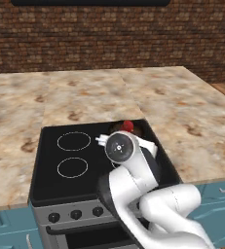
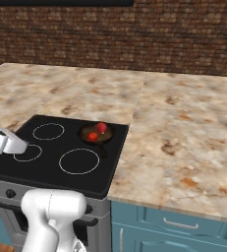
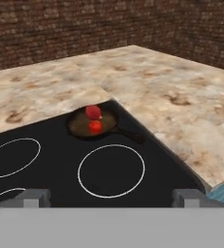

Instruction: Place the pan on the rear right burner on the stove. Then place the tomato and the onion in the pan and turn on the rear right burner.

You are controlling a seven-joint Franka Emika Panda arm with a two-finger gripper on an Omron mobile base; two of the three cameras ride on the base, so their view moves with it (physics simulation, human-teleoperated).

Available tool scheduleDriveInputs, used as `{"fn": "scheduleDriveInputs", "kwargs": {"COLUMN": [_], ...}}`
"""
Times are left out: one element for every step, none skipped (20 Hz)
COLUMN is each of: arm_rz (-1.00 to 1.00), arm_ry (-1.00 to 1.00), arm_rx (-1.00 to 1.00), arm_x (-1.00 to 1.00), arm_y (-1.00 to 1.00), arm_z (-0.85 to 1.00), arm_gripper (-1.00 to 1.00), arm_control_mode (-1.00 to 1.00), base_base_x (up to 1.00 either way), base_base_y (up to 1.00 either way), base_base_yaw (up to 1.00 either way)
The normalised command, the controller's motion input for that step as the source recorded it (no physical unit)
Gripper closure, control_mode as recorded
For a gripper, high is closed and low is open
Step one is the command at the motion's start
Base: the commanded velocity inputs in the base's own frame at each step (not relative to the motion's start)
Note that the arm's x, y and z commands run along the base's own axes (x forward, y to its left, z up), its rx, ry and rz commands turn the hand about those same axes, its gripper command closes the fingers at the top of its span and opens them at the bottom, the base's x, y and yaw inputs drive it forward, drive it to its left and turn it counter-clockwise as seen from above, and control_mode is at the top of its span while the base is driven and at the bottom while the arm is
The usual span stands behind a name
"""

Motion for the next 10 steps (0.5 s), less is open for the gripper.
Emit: {"fn": "scheduleDriveInputs", "kwargs": {"arm_rz": [0.00,0.00,0.00,0.00,0.00,0.00,0.00,0.00,0.00,0.00], "arm_ry": [-0.13,-0.12,-0.11,-0.10,-0.08,-0.08,-0.07,-0.09,-0.10,-0.10], "arm_rx": [-0.05,-0.04,-0.04,-0.04,-0.03,-0.03,-0.03,-0.04,-0.04,-0.05], "arm_x": [-0.58,-0.56,-0.54,-0.51,-0.51,-0.51,-0.51,-0.56,-0.56,-0.58], "arm_y": [0.47,0.46,0.46,0.46,0.43,0.41,0.42,0.35,0.34,0.31], "arm_z": [-0.04,-0.01,0.00,0.00,0.00,0.00,0.00,-0.01,-0.01,-0.03], "arm_gripper": [-1.00,-1.00,-1.00,-1.00,-1.00,-1.00,-1.00,-1.00,-1.00,-1.00], "arm_control_mode": [-1.00,-1.00,-1.00,-1.00,-1.00,-1.00,-1.00,-1.00,-1.00,-1.00], "base_base_x": [0.00,0.00,0.00,0.00,0.00,0.00,0.00,0.00,0.00,0.00], "base_base_y": [0.00,0.00,0.00,0.00,0.00,0.00,0.00,0.00,0.00,0.00], "base_base_yaw": [0.00,0.00,0.00,0.00,0.00,0.00,0.00,0.00,0.00,0.00]}}
